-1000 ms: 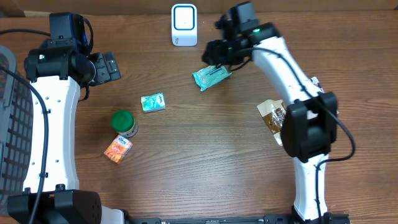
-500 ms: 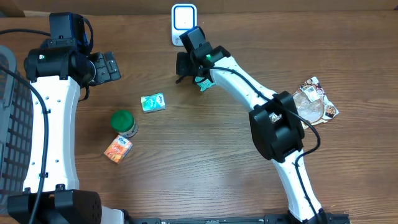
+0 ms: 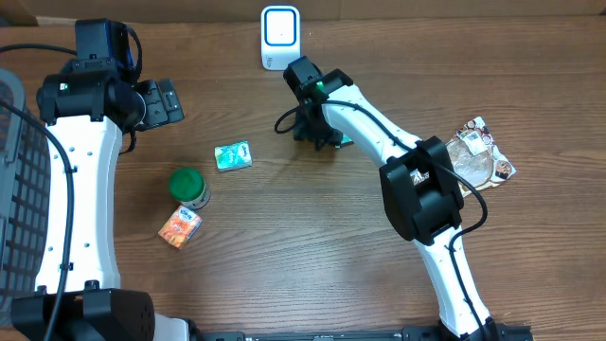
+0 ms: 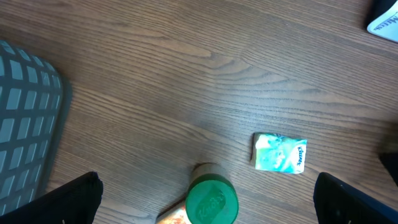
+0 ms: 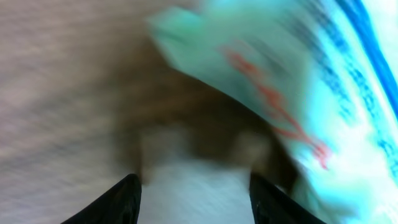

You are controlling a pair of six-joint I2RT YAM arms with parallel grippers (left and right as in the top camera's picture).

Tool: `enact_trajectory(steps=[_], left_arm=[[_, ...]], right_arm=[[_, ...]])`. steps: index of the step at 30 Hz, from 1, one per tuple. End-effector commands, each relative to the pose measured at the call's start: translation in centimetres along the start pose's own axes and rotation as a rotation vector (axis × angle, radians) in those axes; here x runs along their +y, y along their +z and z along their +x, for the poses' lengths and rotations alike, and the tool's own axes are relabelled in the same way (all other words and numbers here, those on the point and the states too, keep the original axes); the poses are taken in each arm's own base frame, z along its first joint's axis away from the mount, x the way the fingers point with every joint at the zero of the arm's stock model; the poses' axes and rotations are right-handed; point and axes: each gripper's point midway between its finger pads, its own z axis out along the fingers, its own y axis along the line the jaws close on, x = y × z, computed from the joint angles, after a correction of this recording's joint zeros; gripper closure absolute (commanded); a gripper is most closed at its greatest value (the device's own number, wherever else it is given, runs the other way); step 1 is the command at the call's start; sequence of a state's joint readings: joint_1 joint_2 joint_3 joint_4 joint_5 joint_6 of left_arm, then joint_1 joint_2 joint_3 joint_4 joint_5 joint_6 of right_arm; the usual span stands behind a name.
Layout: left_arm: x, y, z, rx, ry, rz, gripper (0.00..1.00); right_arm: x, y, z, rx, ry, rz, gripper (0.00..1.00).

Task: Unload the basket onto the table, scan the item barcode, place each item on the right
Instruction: 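Grasp the teal wipes pack with the right gripper and lift it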

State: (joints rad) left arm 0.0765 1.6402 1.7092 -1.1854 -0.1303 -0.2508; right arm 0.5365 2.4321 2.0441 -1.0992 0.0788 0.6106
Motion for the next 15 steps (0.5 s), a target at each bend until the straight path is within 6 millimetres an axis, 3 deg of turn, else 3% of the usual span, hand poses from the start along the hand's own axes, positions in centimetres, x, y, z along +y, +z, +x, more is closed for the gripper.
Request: enact_trajectory(steps=[1, 5, 10, 15], left_arm=[[-0.2, -1.0, -0.6, -0.031, 0.015, 0.016, 0.00], [-0.2, -1.0, -0.6, -0.032, 0.015, 0.016, 0.00], [-0.2, -1.0, -0.6, -0.032, 0.015, 0.016, 0.00], [-0.2, -1.0, -0.6, -0.031, 0.015, 0.016, 0.00]], right_arm=[[-1.7, -1.9, -0.2, 0.017, 0.025, 0.018, 0.45], [-4.0, -4.4, -1.5, 0.006, 0.076, 0.016, 0.45], [-7.9, -7.3, -4.4, -0.041, 0.177, -0.011, 0.45], [-9.2, -8.1, -5.9, 0.005, 0.219, -0.159, 0.45]])
